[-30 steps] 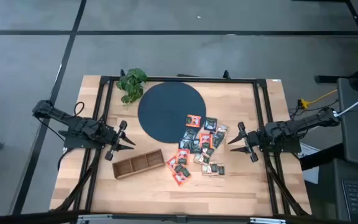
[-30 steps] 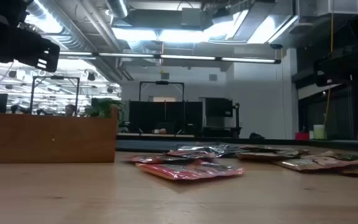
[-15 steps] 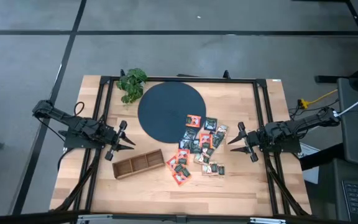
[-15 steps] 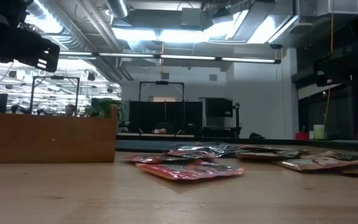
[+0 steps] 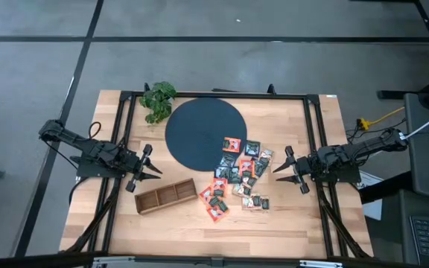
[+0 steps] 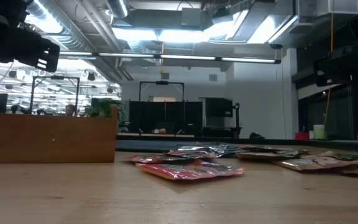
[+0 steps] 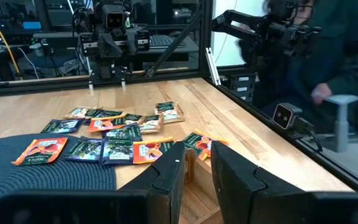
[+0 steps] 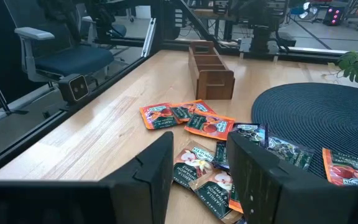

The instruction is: Pick & Place Tea

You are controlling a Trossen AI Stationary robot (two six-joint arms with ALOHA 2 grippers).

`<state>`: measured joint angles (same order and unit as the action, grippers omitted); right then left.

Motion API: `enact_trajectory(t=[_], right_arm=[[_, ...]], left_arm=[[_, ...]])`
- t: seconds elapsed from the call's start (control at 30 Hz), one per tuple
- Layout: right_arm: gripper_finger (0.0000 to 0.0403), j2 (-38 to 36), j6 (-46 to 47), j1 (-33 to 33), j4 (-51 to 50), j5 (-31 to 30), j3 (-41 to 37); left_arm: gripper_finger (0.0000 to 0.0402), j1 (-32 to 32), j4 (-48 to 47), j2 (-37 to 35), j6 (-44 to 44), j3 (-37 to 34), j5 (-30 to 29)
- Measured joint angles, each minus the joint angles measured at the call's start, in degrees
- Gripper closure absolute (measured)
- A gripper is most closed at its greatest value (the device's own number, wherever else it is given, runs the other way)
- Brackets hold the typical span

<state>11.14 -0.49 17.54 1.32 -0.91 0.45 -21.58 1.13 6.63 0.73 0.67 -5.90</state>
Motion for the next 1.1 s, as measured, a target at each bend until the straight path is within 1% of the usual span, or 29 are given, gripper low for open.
enact_trajectory(t=[0.6, 0.67, 0.7, 0.8, 0.87, 0.9, 1.1], right_arm=[[0.0251, 0.0, -0.01, -0.04, 0.0, 0.01, 0.01], [0.0251, -0.01, -2.42, -0.05, 0.01, -0.12, 0.0], [0.0251, 0.0, -4.54, -0.07, 0.16, -1.05, 0.0], [0.0251, -0.02, -9.14, -0.07, 1.72, -8.8, 0.0], [0.0251, -0.02, -10.34, -0.09, 1.9, -12.16, 0.0], [0.0251, -0.02, -10.53, -0.08, 1.92, -12.88, 0.0], [0.0251, -0.02, -9.68, -0.07, 1.96, -12.91, 0.0]], left_arm=[[0.0327, -0.02, -0.01, 0.0, -0.01, 0.0, 0.01], [0.0327, 0.0, -0.02, 0.0, -0.02, 0.02, 0.01], [0.0327, -0.02, -0.02, 0.0, 0.0, 0.02, 0.0], [0.0327, -0.01, -0.02, 0.02, -0.02, 0.01, 0.0], [0.0327, -0.01, -0.01, 0.01, -0.02, 0.01, 0.01], [0.0327, -0.02, -0.02, 0.0, 0.0, 0.02, 0.0], [0.0327, -0.02, -0.02, 0.02, -0.02, 0.02, 0.0]])
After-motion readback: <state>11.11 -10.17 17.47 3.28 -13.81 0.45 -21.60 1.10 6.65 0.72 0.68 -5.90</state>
